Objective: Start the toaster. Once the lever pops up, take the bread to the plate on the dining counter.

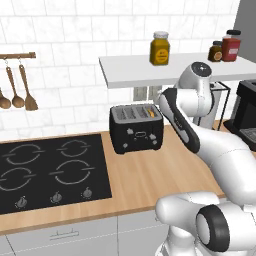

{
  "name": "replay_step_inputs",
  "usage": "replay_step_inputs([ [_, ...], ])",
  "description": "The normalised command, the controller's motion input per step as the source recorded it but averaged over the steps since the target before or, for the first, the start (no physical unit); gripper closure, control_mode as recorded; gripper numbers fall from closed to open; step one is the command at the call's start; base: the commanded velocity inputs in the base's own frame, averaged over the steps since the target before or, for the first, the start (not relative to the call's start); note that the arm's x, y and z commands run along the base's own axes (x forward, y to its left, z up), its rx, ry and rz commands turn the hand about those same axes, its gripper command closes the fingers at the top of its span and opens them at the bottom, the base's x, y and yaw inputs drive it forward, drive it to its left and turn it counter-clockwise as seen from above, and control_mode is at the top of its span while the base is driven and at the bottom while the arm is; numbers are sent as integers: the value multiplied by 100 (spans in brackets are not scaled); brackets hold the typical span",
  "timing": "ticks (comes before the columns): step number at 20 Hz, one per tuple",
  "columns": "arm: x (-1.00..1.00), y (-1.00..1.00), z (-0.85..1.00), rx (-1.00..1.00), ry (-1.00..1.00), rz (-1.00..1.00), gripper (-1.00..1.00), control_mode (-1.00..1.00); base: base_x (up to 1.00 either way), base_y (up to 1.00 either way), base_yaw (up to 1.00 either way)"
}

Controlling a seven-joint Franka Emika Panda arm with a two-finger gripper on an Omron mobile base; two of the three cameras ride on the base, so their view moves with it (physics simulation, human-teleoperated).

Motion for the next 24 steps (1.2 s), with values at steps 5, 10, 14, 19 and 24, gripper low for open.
replay_step_inputs([
  [5,0,0,0,0,0,0,-100,-100,0,0,0],
  [10,0,0,0,0,0,0,-100,-100,0,0,0],
  [14,0,0,0,0,0,0,-100,-100,0,0,0],
  [19,0,0,0,0,0,0,-100,-100,0,0,0],
  [24,0,0,0,0,0,0,-100,-100,0,0,0],
])
